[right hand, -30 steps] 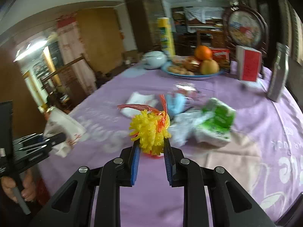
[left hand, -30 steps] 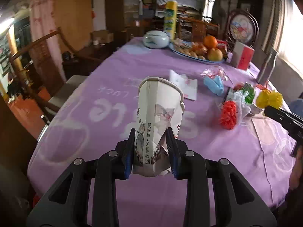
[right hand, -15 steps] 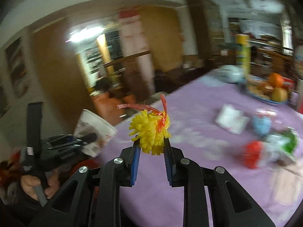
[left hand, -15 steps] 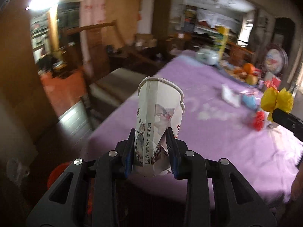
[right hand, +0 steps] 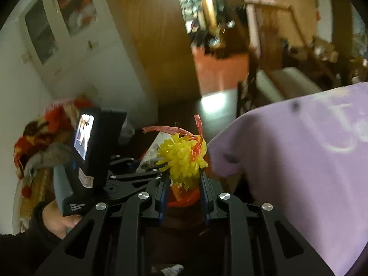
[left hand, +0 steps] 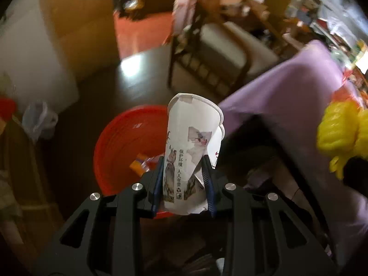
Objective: Collect trash
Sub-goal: 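Carry the paper cup and yellow ornament over the red basket with both grippers, then open the left gripper over the basket while the right gripper releases the ornament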
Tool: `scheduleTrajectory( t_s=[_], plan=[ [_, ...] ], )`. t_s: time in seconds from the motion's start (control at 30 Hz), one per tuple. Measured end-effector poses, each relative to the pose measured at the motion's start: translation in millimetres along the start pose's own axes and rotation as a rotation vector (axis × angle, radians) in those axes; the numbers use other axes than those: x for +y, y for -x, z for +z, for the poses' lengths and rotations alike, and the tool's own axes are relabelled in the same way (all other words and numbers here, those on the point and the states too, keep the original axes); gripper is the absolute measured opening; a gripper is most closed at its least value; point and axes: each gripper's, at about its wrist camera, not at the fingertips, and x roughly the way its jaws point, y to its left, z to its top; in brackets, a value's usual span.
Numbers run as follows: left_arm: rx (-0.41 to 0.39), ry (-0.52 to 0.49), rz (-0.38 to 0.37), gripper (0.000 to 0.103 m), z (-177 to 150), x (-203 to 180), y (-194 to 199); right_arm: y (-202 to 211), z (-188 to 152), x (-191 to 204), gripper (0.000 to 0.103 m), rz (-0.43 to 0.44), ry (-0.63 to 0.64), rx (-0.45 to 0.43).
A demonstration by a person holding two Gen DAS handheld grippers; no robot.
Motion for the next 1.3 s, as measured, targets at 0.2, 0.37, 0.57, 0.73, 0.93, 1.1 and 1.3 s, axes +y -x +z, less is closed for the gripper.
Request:
scheduleTrajectory(
  t_s=[0.2,0.37,0.57,0.73,0.93,1.1,1.3],
  plan=[
    [0.106,0.071,0.026,0.032,-1.6,43.6,-44.0,-97.0,11.4,10.5,0.024,0.042,-0.03,0.184],
    [0.153,0.117,0.014,0.032,0.1,60.7,-61.0,-135.6,16.1,5.1,0.024,0.085,-0.077,0.249],
    [0.178,0.14,0.011,0.033,4.3,71.5,-72.9,-159.8,12.8,2.8,0.028,0.079,-0.098,0.29],
    [0.192,0.156,-0.004,0.046,4.0,73.6,-74.8,-157.0,15.2,-11.8,0.062,0.092,-0.135,0.264],
    [0.169,0.164,0.014,0.062,4.1,72.3,-62.6,-141.6,17.4,-18.1,0.062,0.076,-0.128,0.241],
    [0.122,0.161,0.049,0.066,7.0,68.5,-43.7,-100.9,20.2,-12.0,0.062,0.056,-0.069,0.171],
    [0.069,0.132,0.073,0.068,5.7,56.9,-16.4,-46.3,17.3,-7.8,0.062,0.05,-0.04,0.087]
  ],
)
